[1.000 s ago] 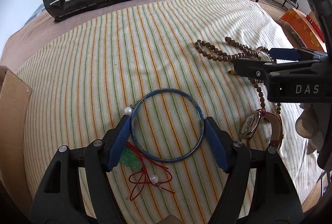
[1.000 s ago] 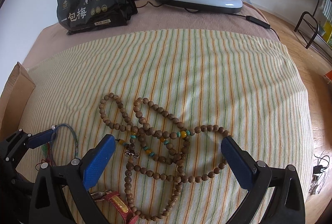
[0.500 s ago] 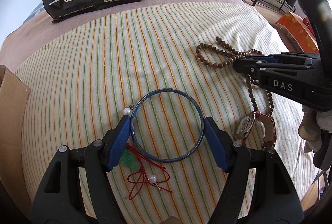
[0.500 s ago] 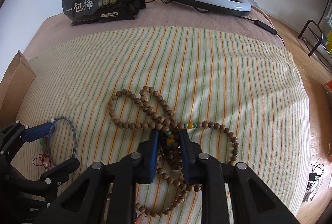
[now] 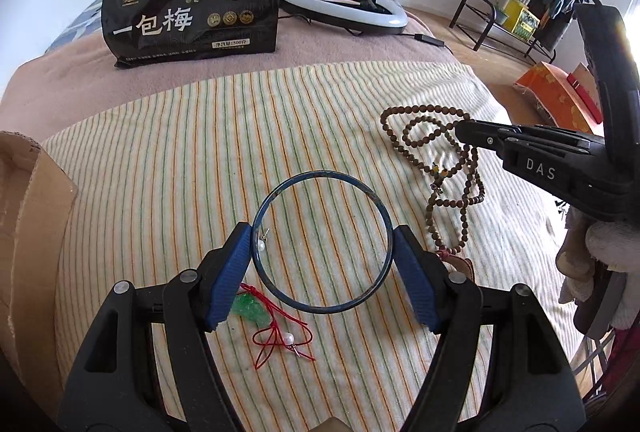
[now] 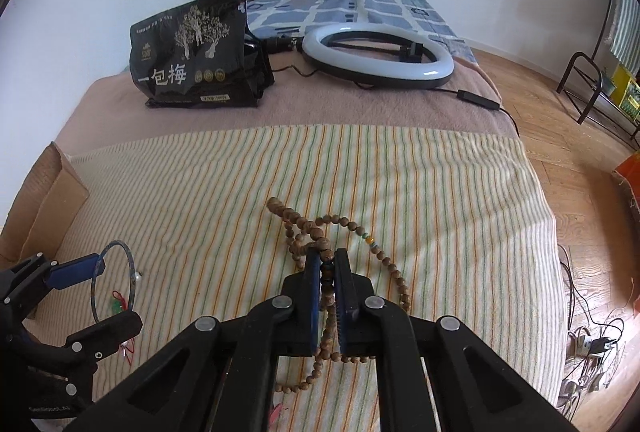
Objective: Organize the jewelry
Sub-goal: 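Lift the bangle and bead strand into the cardboard box and open both tools, then withdraw both open tools from the box toward the remaining watch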
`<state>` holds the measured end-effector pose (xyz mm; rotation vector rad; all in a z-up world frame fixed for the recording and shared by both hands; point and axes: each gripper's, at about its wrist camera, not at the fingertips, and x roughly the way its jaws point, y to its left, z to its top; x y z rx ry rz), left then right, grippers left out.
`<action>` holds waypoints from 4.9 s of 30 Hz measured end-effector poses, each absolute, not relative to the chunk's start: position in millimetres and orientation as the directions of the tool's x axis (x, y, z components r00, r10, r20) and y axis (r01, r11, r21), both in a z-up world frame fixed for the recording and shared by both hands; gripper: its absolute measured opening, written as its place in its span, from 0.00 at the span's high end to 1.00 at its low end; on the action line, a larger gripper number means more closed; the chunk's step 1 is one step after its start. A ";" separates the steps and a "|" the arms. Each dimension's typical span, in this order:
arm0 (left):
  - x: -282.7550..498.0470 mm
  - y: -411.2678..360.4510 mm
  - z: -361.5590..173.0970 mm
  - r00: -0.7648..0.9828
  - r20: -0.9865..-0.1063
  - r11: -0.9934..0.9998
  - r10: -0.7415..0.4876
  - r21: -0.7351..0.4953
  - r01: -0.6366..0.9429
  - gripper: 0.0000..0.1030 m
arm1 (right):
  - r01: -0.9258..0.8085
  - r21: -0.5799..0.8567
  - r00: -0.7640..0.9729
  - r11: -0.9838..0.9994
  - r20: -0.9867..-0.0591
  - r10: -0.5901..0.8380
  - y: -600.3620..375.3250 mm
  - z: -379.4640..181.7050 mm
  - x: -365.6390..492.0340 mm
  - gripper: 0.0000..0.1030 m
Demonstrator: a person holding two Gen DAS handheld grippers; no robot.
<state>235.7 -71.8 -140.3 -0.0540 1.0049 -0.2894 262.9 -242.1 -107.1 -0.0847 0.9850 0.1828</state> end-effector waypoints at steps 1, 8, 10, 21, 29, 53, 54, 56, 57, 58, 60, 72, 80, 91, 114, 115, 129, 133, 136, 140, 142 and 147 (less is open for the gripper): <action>235.3 -70.1 -137.2 0.510 -0.819 0.961 -0.263 -0.175 0.214 0.29 | -0.190 0.018 0.550 0.982 -0.826 0.121 -242.3 -101.6 261.9 0.96; 231.0 -55.9 -111.0 0.555 -0.787 0.961 -0.271 -0.192 0.197 0.30 | -0.194 0.037 0.627 0.980 -0.764 0.153 -238.8 -59.5 252.0 0.96; 228.5 -51.8 -102.8 0.569 -0.776 0.962 -0.271 -0.193 0.194 0.29 | -0.199 0.035 0.649 0.979 -0.744 0.158 -236.1 -47.2 247.7 0.96; 208.0 -25.8 -52.5 0.647 -0.713 0.962 -0.272 -0.194 0.191 0.29 | -0.232 0.043 0.727 0.972 -0.656 0.203 -217.7 13.6 221.0 0.96; 188.1 -1.4 -23.6 0.702 -0.672 0.972 -0.235 -0.164 0.168 0.29 | -0.270 0.045 0.761 0.962 -0.603 0.242 -190.6 49.9 201.9 0.96; 119.3 144.6 5.3 0.775 -0.631 0.993 -0.031 -0.107 -0.047 0.29 | -0.505 0.087 0.726 0.859 -0.496 0.477 -22.2 104.4 165.5 0.96; 116.8 150.6 4.4 0.774 -0.632 0.993 -0.022 -0.104 -0.057 0.29 | -0.516 0.089 0.720 0.852 -0.493 0.487 -14.0 104.9 164.4 0.96; 112.7 162.4 2.1 0.772 -0.636 0.992 -0.005 -0.102 -0.078 0.29 | -0.535 0.092 0.711 0.840 -0.488 0.507 2.9 105.4 161.6 0.96; 110.4 167.8 1.0 0.770 -0.638 0.991 0.003 -0.099 -0.086 0.29 | -0.545 0.093 0.705 0.833 -0.487 0.516 10.7 105.1 161.7 0.96; 108.5 173.9 -0.4 0.769 -0.640 0.991 0.012 -0.095 -0.095 0.29 | -0.555 0.095 0.699 0.827 -0.485 0.525 18.7 104.3 161.1 0.96; 105.3 184.6 -3.6 0.764 -0.645 0.990 0.033 -0.084 -0.114 0.29 | -0.574 0.099 0.686 0.813 -0.485 0.543 32.9 101.0 161.5 0.96; 99.4 234.0 -34.6 0.706 -0.698 0.976 0.119 -0.048 -0.212 0.29 | -0.620 0.106 0.624 0.778 -0.534 0.570 96.6 53.0 189.9 0.96; 113.5 236.7 -57.6 0.661 -0.740 0.976 0.123 -0.030 -0.216 0.29 | -0.600 0.155 0.581 0.785 -0.590 0.561 108.6 8.3 222.1 0.96; 134.2 234.8 -88.4 0.587 -0.803 0.977 0.097 -0.036 -0.211 0.29 | -0.586 0.162 0.507 0.794 -0.691 0.516 115.9 -50.9 248.2 0.96; 129.1 224.6 -77.2 0.613 -0.782 0.976 0.115 -0.025 -0.216 0.28 | -0.569 0.169 0.497 0.805 -0.710 0.500 110.5 -55.5 244.9 0.44; 128.5 223.9 -75.6 0.618 -0.778 0.976 0.114 -0.028 -0.216 0.28 | -0.569 0.166 0.501 0.805 -0.707 0.499 109.1 -53.5 243.5 0.44; 125.3 180.5 -46.5 0.698 -0.713 0.987 0.062 -0.058 -0.147 0.28 | -0.516 0.125 0.621 0.847 -0.628 0.470 31.9 -5.5 220.7 0.15; 132.0 155.3 -44.9 0.703 -0.711 0.993 0.023 -0.065 -0.098 0.28 | -0.473 0.091 0.657 0.876 -0.627 0.419 -10.2 1.5 215.8 0.12; 138.6 133.1 -46.4 0.703 -0.711 0.996 -0.012 -0.074 -0.058 0.28 | -0.421 0.075 0.692 0.904 -0.618 0.374 -46.6 5.6 210.5 0.04; 148.0 100.2 -54.1 0.688 -0.723 0.996 -0.061 -0.086 -0.002 0.28 | -0.358 0.042 0.729 0.933 -0.612 0.307 -93.5 8.5 199.5 0.00; 152.3 83.2 -59.5 0.677 -0.731 0.995 -0.087 -0.091 0.030 0.28 | -0.333 0.021 0.740 0.943 -0.614 0.275 -115.1 6.5 192.6 0.00; 165.7 48.1 -78.8 0.634 -0.762 0.991 -0.132 -0.099 0.087 0.28 | -0.293 -0.019 0.738 0.956 -0.640 0.214 -162.2 -4.2 175.4 0.00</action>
